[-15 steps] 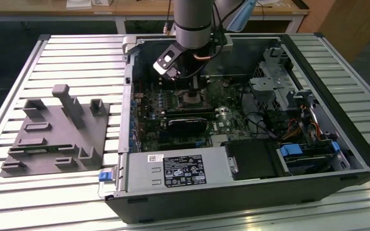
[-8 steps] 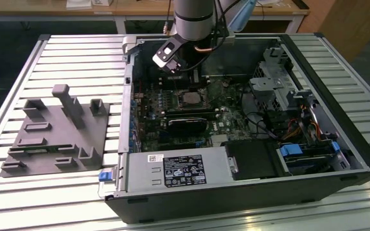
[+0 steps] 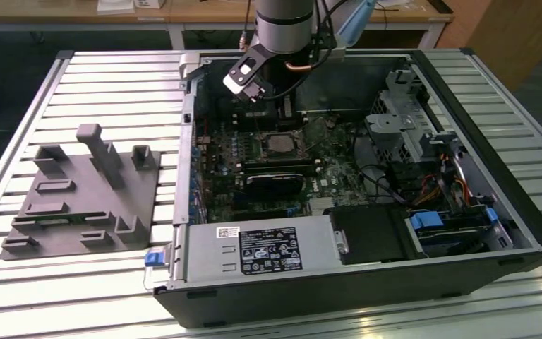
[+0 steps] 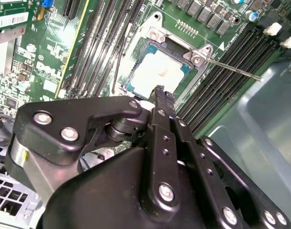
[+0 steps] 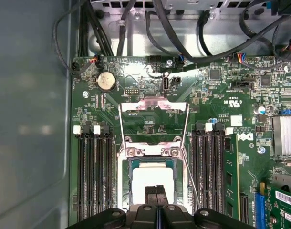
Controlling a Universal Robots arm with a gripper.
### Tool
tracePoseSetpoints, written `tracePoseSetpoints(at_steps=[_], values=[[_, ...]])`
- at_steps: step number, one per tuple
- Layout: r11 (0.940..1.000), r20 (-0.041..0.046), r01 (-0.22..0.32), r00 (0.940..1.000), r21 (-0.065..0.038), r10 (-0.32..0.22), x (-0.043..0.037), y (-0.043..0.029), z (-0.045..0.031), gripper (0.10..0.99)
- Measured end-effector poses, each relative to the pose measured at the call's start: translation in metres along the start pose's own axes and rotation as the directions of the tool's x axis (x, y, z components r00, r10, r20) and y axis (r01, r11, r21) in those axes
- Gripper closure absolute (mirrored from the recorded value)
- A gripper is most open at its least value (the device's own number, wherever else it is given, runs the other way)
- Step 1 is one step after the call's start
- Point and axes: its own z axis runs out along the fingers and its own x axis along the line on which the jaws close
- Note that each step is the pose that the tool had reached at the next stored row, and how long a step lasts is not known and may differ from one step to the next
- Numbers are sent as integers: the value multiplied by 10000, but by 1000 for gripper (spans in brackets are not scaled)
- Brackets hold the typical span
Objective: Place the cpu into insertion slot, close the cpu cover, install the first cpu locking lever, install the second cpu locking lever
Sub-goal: 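Place the cpu into insertion slot, then close the cpu cover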
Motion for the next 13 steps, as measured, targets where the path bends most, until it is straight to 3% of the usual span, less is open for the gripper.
tracePoseSetpoints(at_steps=[13], values=[[10000,2,0,10000,-4,0,0,2,-30,980]])
